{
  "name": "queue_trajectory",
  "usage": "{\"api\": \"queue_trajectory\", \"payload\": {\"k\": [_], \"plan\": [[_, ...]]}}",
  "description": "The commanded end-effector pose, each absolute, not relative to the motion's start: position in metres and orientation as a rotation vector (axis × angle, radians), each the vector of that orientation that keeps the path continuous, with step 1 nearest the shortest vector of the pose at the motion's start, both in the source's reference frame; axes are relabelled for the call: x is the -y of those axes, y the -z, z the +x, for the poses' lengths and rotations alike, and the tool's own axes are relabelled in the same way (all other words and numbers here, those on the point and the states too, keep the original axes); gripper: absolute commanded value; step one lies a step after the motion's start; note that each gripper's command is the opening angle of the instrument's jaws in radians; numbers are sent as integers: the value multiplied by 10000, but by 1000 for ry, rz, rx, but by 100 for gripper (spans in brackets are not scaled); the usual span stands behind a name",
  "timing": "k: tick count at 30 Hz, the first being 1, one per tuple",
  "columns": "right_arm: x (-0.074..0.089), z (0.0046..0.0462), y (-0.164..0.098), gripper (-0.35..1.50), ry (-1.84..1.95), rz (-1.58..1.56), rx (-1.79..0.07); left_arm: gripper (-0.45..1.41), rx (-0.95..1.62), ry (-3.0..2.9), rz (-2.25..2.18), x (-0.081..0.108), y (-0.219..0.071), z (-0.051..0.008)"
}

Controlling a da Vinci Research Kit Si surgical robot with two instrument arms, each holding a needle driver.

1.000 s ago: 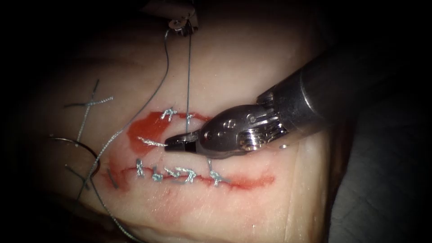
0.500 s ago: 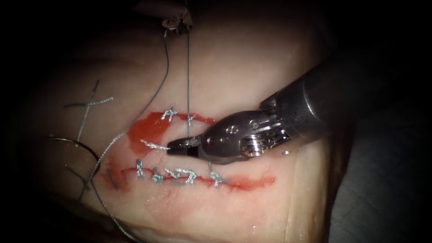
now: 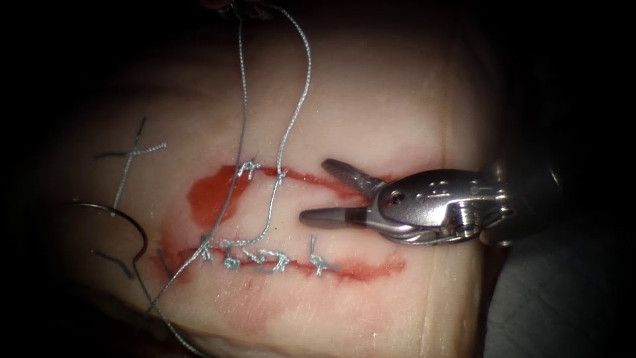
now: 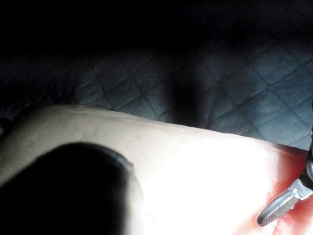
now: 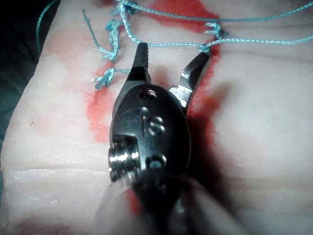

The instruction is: Wound Closure

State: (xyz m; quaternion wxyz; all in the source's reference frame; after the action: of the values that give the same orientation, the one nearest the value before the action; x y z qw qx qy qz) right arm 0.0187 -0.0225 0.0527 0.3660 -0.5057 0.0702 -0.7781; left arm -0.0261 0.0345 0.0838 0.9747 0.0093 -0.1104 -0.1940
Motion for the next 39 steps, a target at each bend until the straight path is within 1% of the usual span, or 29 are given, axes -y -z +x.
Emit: {"api": "queue_trajectory", "payload": {"k": [1, 6, 8, 9, 11, 12, 14, 17, 23, 31, 39], "plan": [[223, 187, -531, 128, 1940, -1299, -192, -45, 225, 387, 25, -348, -842, -264], [208, 173, -537, 125, 1797, -1259, -167, -45, 224, 403, 49, -344, -838, -258], [203, 174, -540, 116, 1753, -1228, -160, -45, 228, 418, 61, -348, -837, -256], [201, 175, -542, 123, 1718, -1212, -160, -45, 236, 431, 52, -353, -835, -255], [200, 174, -544, 126, 1674, -1215, -163, -45, 254, 448, 22, -362, -828, -250], [200, 172, -545, 137, 1659, -1231, -183, -45, 260, 453, 6, -366, -824, -247], [200, 168, -546, 137, 1640, -1267, -239, -45, 270, 454, -21, -375, -813, -240], [198, 164, -547, 135, 1618, -1263, -267, -45, 275, 455, 2, -375, -796, -227], [198, 164, -549, 137, 1599, -1258, -280, -45, 165, 378, 229, -340, -789, -214], [199, 164, -550, 138, 1585, -1254, -290, -45, -51, 136, 747, -240, -781, -184], [200, 162, -551, 138, 1576, -1253, -298, -45, -138, 89, 864, -215, -765, -149]]}}
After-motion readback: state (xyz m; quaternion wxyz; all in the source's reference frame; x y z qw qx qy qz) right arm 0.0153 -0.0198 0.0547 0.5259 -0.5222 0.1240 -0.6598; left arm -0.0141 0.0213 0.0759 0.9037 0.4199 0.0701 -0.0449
